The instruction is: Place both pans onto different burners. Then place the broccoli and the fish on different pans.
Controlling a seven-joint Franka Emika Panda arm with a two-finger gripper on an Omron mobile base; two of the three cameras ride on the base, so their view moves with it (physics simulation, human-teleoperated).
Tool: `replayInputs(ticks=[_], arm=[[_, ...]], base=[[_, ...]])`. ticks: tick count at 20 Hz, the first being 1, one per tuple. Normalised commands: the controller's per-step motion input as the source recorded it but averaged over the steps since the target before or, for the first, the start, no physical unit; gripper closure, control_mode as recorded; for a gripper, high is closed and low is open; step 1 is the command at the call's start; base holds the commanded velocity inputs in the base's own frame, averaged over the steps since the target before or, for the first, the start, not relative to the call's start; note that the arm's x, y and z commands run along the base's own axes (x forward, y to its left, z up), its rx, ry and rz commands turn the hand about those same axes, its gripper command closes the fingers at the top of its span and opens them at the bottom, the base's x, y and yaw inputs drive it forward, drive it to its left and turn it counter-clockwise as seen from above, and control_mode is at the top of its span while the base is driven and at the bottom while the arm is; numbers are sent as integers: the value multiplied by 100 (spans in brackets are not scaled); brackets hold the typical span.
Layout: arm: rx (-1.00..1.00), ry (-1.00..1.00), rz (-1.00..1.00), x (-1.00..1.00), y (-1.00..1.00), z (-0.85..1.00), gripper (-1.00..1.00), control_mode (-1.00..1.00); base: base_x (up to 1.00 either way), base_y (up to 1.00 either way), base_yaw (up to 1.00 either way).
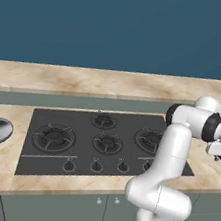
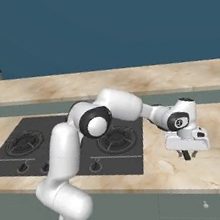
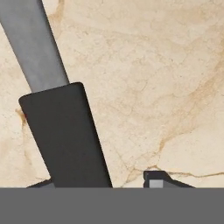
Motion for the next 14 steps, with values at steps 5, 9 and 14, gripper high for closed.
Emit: replayInputs(ticks=[5,9,14], arm=[[0,0,0,0,-1,0,100,-100],[0,0,0,0,0,1,100,-100],[0,-1,1,-14,6,25,100,-100]], base=[[0,0,0],[0,0,0],[0,0,0]])
